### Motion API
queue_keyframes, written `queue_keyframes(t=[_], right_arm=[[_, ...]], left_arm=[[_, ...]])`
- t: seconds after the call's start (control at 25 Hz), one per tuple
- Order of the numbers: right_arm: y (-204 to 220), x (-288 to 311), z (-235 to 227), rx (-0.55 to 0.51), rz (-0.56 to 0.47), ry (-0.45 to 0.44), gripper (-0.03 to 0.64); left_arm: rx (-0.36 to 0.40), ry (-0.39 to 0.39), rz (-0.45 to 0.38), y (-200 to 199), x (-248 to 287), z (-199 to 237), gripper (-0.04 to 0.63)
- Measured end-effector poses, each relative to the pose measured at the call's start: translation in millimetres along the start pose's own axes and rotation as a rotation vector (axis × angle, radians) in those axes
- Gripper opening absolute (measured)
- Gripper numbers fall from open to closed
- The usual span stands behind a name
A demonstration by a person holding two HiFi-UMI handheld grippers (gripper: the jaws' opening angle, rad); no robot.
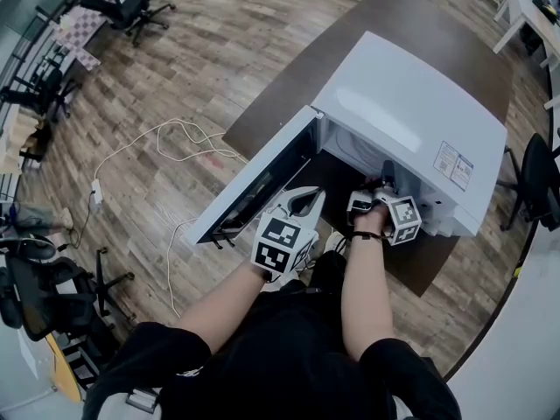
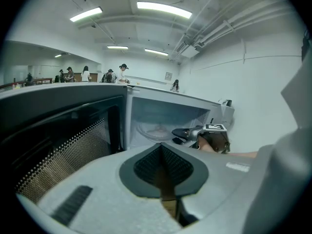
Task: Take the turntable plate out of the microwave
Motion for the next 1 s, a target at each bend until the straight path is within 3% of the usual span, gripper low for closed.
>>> queue_keyframes(t=[0.16, 0.28, 0.48, 0.68, 0.84, 1.0], right_arm=[[2.7, 4.2, 4.0, -0.091, 0.027, 0.046, 0.094], [7.9, 16.7, 14.7, -0.216, 0.077, 0.083, 0.168], [4.6, 31.4, 16.4, -0.095, 0.048, 0.069, 0.162], [-2.9, 37.9, 11.1, -0.042, 0.001, 0.098, 0.116], [-0.4, 37.5, 6.1, -0.033, -0.004, 0.12, 0.054], [2.1, 35.8, 5.6, -0.037, 0.011, 0.06, 0.046]], left_arm=[[-0.008, -0.006, 0.01, 3.8, -1.2, 3.2, 0.009], [-0.014, -0.009, 0.014, 6.0, -0.8, 4.1, 0.009], [-0.011, -0.009, 0.018, 6.8, -1.8, 4.0, 0.009], [-0.017, -0.022, 0.022, 9.3, -1.5, 9.1, 0.009], [-0.027, -0.033, 0.031, 13.8, -0.7, 11.8, 0.009], [-0.026, -0.034, 0.031, 12.4, -4.7, 12.8, 0.009]])
Point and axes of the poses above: the fingertips, and each gripper's own axes: x forward along the fingers, z to its left, y out of its underside, the point moved 7 cm from there along -x, backward along the fingers, and after that the axes turned 7 degrees about -y, right-handed, at the moved point
